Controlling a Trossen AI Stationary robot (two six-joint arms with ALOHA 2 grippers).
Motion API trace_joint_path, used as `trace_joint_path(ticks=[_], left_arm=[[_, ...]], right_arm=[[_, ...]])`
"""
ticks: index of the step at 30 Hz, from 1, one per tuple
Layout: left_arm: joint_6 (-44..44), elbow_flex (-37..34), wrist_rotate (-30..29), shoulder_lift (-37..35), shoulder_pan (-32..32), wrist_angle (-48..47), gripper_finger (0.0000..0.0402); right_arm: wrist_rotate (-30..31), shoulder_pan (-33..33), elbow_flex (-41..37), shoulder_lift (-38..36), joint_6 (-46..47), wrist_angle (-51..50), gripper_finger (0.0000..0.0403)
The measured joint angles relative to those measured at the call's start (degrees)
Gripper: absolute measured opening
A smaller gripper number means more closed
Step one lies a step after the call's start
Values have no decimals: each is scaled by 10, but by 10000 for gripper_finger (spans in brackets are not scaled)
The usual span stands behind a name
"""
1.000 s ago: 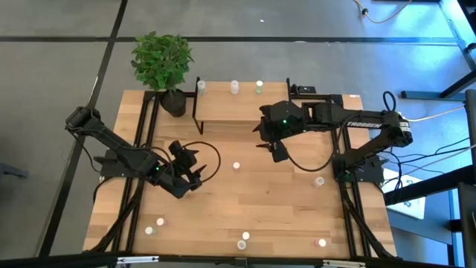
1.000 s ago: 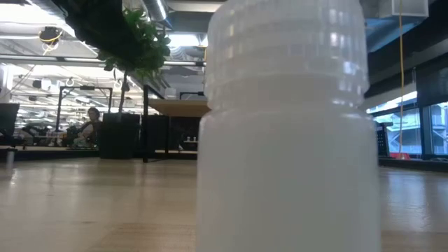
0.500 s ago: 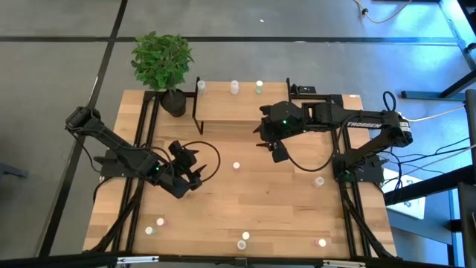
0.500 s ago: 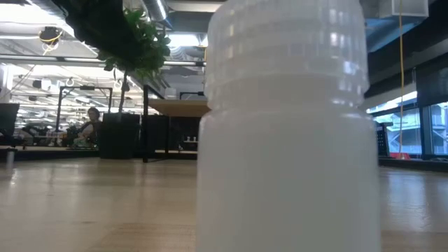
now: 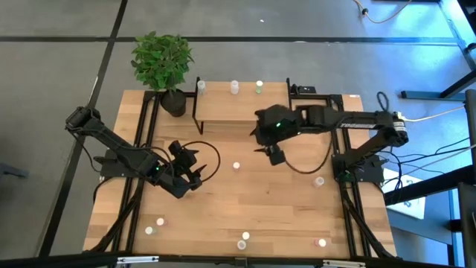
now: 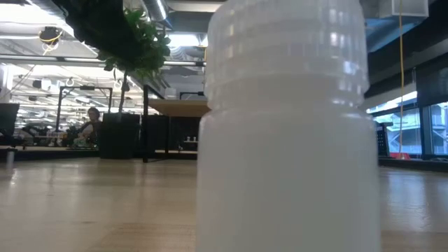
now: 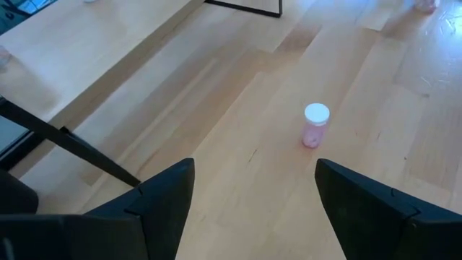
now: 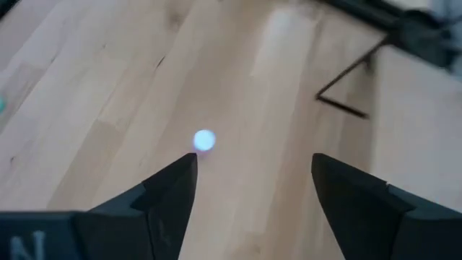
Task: Pick and place medicine bottles onto shelf by color
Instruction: Put the top left pink pill bottle on the shelf
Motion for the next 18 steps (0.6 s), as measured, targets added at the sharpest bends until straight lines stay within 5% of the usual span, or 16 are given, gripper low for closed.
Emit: trace_joint_path(ticks=[18], left_arm=[[1,0,3,0,0,0,283]], right_arm=[[-3,29,0,159,-28,29,272]])
